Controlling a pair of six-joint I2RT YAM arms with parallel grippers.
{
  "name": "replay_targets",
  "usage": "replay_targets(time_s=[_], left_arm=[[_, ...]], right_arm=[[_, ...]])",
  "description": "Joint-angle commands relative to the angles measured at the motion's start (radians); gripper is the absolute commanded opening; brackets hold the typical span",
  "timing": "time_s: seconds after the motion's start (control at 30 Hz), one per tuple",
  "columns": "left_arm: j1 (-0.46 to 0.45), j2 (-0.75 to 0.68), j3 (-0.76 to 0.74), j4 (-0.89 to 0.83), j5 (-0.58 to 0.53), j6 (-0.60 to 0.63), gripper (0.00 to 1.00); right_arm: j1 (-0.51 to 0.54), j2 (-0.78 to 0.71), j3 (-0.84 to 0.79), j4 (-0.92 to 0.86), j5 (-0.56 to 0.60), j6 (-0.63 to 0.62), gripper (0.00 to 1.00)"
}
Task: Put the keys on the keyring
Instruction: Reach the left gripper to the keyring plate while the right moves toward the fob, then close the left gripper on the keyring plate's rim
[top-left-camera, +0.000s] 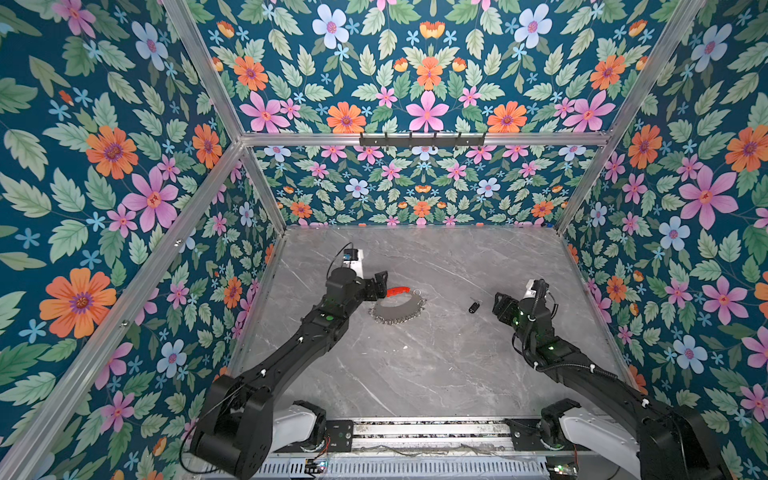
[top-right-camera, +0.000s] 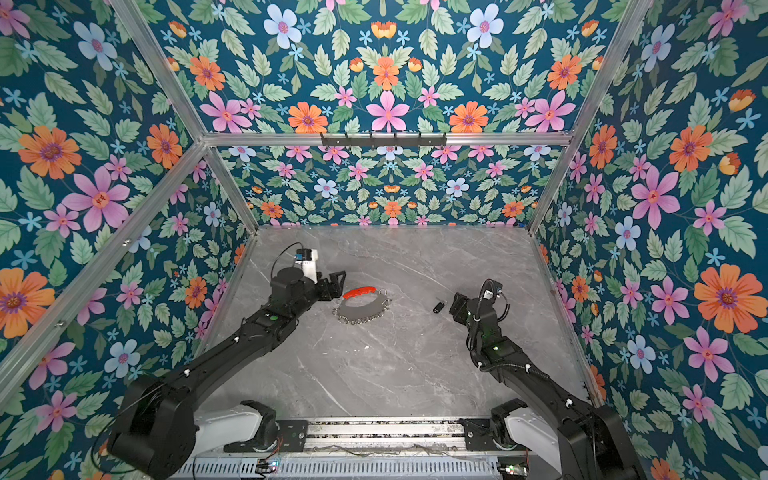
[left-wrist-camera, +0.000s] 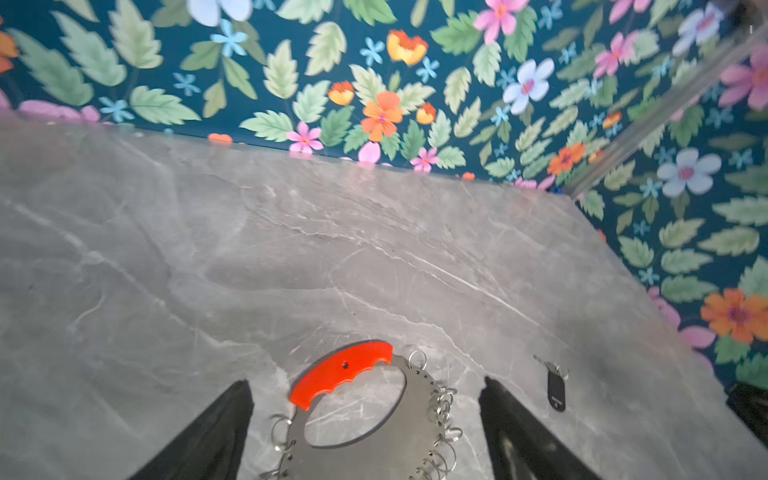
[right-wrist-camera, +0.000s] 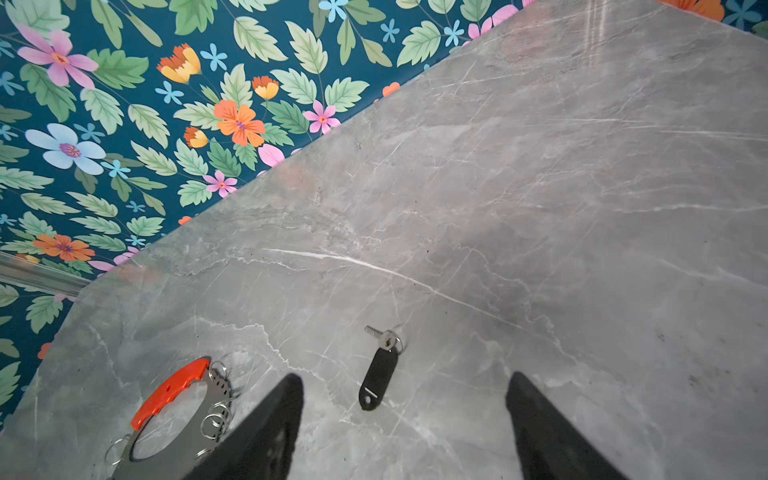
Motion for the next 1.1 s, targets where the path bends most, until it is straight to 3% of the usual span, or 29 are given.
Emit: replay_targets(time_s=[0.0, 0.13, 0.23, 0.33, 0.5, 0.73, 0.97, 1.07], left_arm=[[-0.07, 0.1, 0.051, -0.049, 0.067, 0.233, 0.79], [-0.14, 0.191, 0.052, 0.007, 0.162, 0.617, 0.75], [-0.14, 0.232, 0.077, -0.03, 0.272, 0.904, 0.6], [-0.124, 0.305, 0.186, -0.143, 0.294, 0.974, 0.49], [-0.115, 0.431, 0.357, -0.351, 0.38, 1.057, 0.48], [-0.084, 0.549, 0.526, -0.584, 0.391, 1.191, 0.45], [-0.084, 0.641, 0.617, -0.635, 0.307, 1.277, 0.28], [-0.086, 0.654, 0.621, -0.623, 0.287, 1.294, 0.26]], right_arm=[[0.001, -0.016, -0.014, 0.015, -0.007, 0.009, 0.65], [0.001, -0.031, -0.006, -0.003, -0.04, -0.004, 0.63], [0.001, -0.031, -0.009, 0.008, -0.052, -0.011, 0.63], [0.001, -0.023, -0.01, 0.011, -0.05, -0.015, 0.62], [0.001, -0.01, -0.006, 0.016, -0.06, -0.02, 0.62], [0.001, 0.004, -0.007, 0.031, -0.064, -0.032, 0.6], [0.0, 0.032, 0.001, 0.037, -0.073, -0.037, 0.57], [0.001, 0.028, 0.006, 0.029, -0.081, -0.038, 0.57]])
